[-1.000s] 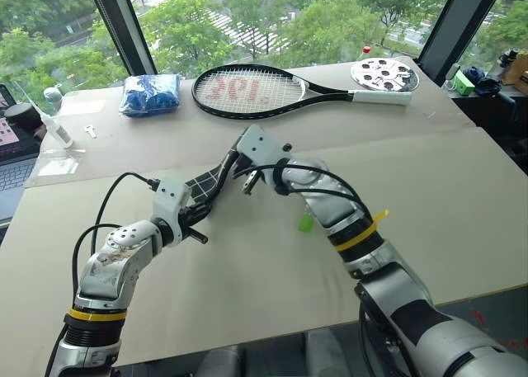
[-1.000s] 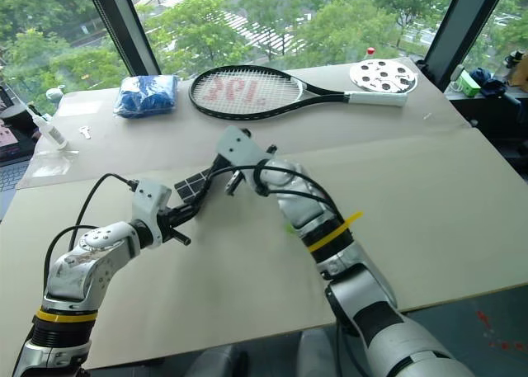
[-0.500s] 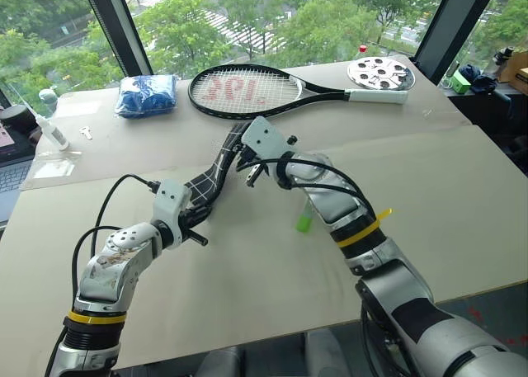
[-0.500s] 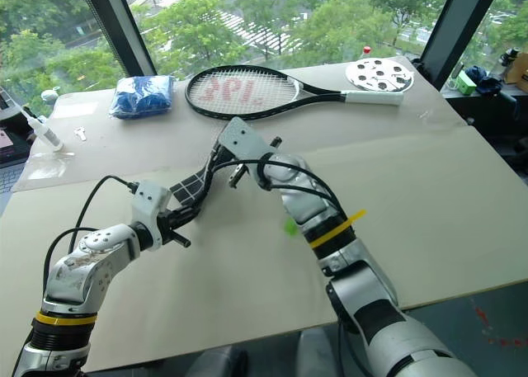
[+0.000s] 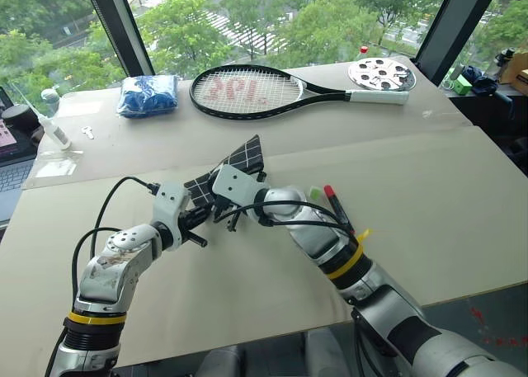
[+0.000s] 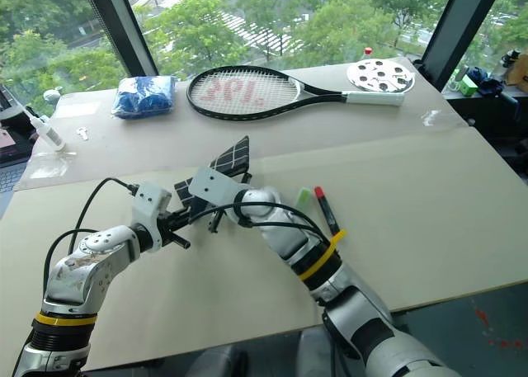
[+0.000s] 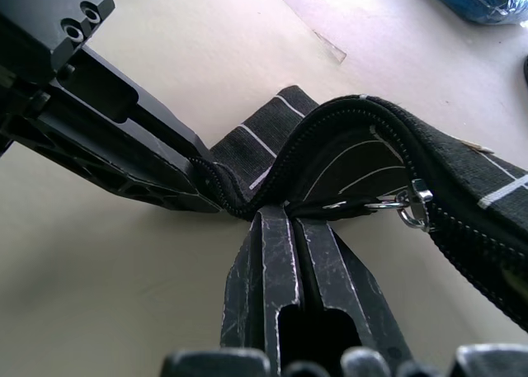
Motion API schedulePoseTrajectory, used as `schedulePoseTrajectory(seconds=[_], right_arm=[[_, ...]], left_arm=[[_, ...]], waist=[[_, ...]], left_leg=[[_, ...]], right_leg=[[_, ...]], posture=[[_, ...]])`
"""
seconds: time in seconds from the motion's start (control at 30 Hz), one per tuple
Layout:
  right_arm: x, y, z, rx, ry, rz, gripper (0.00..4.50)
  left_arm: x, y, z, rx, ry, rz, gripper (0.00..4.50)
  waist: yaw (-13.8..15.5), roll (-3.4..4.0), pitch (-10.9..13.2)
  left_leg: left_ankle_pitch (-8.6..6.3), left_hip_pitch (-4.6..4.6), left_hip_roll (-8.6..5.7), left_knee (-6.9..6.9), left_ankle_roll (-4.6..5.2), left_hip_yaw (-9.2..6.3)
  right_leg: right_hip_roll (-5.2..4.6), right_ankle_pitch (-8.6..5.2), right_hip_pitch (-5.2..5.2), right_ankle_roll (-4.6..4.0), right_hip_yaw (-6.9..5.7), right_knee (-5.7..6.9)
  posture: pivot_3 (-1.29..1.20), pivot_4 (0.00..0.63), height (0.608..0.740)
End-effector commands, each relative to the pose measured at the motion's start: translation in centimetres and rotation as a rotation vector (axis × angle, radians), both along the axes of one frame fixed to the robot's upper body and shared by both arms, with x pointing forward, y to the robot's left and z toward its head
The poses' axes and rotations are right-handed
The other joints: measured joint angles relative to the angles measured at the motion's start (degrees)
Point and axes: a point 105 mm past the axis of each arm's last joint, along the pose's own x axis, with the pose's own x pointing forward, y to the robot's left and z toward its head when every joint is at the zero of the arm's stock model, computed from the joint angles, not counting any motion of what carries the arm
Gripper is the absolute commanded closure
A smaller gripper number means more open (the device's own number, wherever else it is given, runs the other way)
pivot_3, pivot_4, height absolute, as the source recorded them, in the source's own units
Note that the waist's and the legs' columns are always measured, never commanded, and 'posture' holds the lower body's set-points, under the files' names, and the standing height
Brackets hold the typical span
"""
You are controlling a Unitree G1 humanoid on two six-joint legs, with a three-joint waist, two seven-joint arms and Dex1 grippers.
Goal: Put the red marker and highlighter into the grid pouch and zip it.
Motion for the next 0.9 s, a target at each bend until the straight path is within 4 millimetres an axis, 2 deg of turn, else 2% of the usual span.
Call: schedulePoseTrajectory(seconds=[0.03, 0.17, 0.2, 0.27, 0.37, 0.5, 0.6, 0.67, 0.73, 0.83, 0.9], right_arm=[[1.2, -0.5, 2.2, 0.039, -0.066, -0.025, 4.46], [2.0, -1.4, 3.0, 0.074, -0.061, -0.052, 4.46], [2.1, -1.5, 3.1, 0.082, -0.056, -0.051, 4.01], [1.7, -1.7, 3.7, 0.135, -0.009, -0.02, 3.52], [1.3, -2.4, 4.2, 0.173, 0.029, 0.007, 2.35], [1.0, -5.2, 5.3, 0.237, 0.084, 0.018, 1.06], [0.1, -8.7, 6.1, 0.255, 0.154, 0.063, 0.03], [-0.1, -11.4, 6.8, 0.258, 0.167, 0.06, 0.03], [-0.2, -13.0, 7.1, 0.249, 0.169, 0.051, 0.03], [0.3, -17.1, 7.2, 0.189, 0.144, -0.058, 0.03], [0.5, -18.7, 7.1, 0.177, 0.153, -0.123, 0.03]], left_arm=[[0.2, -0.3, 1.5, -0.006, -0.057, -0.011, 4.5], [0.2, -0.3, 1.5, -0.006, -0.058, -0.011, 4.5], [0.2, -0.3, 1.5, -0.006, -0.059, -0.011, 4.5], [0.3, -0.3, 1.5, -0.007, -0.06, -0.012, 4.5], [0.4, -0.4, 1.5, -0.008, -0.061, -0.012, 4.5], [0.3, -0.4, 1.6, -0.01, -0.065, -0.01, 4.5], [0.2, -0.5, 1.9, -0.021, -0.07, -0.017, 4.5], [-0.1, -0.6, 2.1, -0.034, -0.076, -0.048, 4.5], [-0.3, -0.7, 2.2, -0.035, -0.076, -0.075, 4.5], [-0.9, -0.2, 2.7, -0.024, -0.077, -0.132, 4.5], [-1.1, 0.0, 2.9, -0.01, -0.074, -0.152, 4.5]], waist=[[0.0, 0.0, 0.0], [0.0, 0.0, 0.0], [0.0, 0.0, 0.0], [-0.1, 0.0, 0.0], [0.0, 0.0, 0.0], [0.1, 0.0, 0.0], [0.6, -0.01, 0.0], [0.8, -0.02, 0.0], [1.1, -0.03, 0.0], [1.0, -0.04, 0.0], [1.1, -0.04, 0.0]], left_leg=[[0.0, 0.0, 0.0, 0.0, 0.0, 0.0], [0.0, 0.0, 0.0, 0.0, 0.0, 0.0], [0.0, 0.0, 0.0, 0.0, 0.0, 0.0], [0.0, -0.01, 0.01, -0.01, 0.0, 0.0], [0.0, -0.01, 0.01, -0.01, 0.0, 0.0], [0.0, -0.02, 0.0, 0.0, 0.0, 0.0], [0.0, -0.03, -0.02, 0.01, 0.01, -0.01], [-0.01, -0.03, -0.05, 0.02, 0.01, 0.0], [-0.01, -0.03, -0.04, 0.02, 0.03, 0.02], [-0.02, 0.01, 0.02, -0.02, 0.03, 0.13], [-0.02, 0.0, 0.02, -0.01, 0.05, 0.17]], right_leg=[[0.0, 0.0, 0.0, 0.0, 0.0, -0.01], [0.0, 0.0, 0.0, 0.0, 0.0, -0.01], [0.0, 0.0, 0.0, 0.0, 0.0, -0.01], [0.0, 0.0, 0.0, 0.0, 0.0, -0.01], [0.0, 0.0, 0.0, 0.0, 0.0, -0.01], [-0.01, 0.01, 0.0, 0.01, 0.0, -0.02], [-0.01, 0.01, 0.05, 0.02, -0.01, -0.03], [-0.02, 0.02, 0.07, 0.02, -0.01, -0.07], [-0.02, 0.02, 0.09, 0.02, -0.02, -0.09], [0.0, 0.01, 0.09, 0.02, -0.01, -0.08], [0.0, 0.01, 0.09, 0.02, 0.0, -0.08]], posture=[[0.0, 0.15, 0.74], [0.0, 0.15, 0.74], [0.0, 0.15, 0.74], [0.0, 0.15, 0.74], [0.0, 0.15, 0.74], [0.0, 0.15, 0.74], [0.0, 0.15, 0.74], [0.0, 0.15, 0.74], [0.0, 0.15, 0.74], [0.0, 0.15, 0.74], [0.0, 0.15, 0.74]])
